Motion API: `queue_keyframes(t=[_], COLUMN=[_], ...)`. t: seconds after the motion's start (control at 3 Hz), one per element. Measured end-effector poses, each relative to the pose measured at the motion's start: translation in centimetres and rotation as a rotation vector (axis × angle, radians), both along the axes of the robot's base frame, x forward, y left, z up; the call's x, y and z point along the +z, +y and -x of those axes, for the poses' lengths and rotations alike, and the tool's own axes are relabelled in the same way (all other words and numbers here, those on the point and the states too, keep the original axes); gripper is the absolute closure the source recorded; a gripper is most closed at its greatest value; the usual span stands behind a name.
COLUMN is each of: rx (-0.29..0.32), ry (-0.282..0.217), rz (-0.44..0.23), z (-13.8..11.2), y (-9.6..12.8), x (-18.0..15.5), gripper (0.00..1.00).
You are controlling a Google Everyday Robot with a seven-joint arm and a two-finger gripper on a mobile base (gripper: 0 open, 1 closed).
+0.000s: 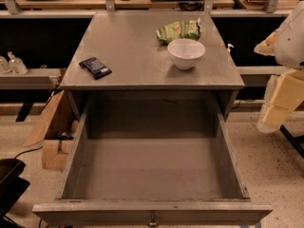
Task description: Place rxbar blueberry into top drawer
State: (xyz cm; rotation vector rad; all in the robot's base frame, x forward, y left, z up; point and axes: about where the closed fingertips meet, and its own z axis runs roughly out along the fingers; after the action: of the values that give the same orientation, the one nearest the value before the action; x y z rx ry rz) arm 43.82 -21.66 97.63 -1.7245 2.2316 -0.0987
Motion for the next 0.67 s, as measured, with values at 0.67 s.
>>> queue_keyframes(t=[0.67], rx=[0.018], ry=[-0.043], rz=[-0.106], z=[-4.8], y=[2.3], x=[-1.2], gripper=[0.0])
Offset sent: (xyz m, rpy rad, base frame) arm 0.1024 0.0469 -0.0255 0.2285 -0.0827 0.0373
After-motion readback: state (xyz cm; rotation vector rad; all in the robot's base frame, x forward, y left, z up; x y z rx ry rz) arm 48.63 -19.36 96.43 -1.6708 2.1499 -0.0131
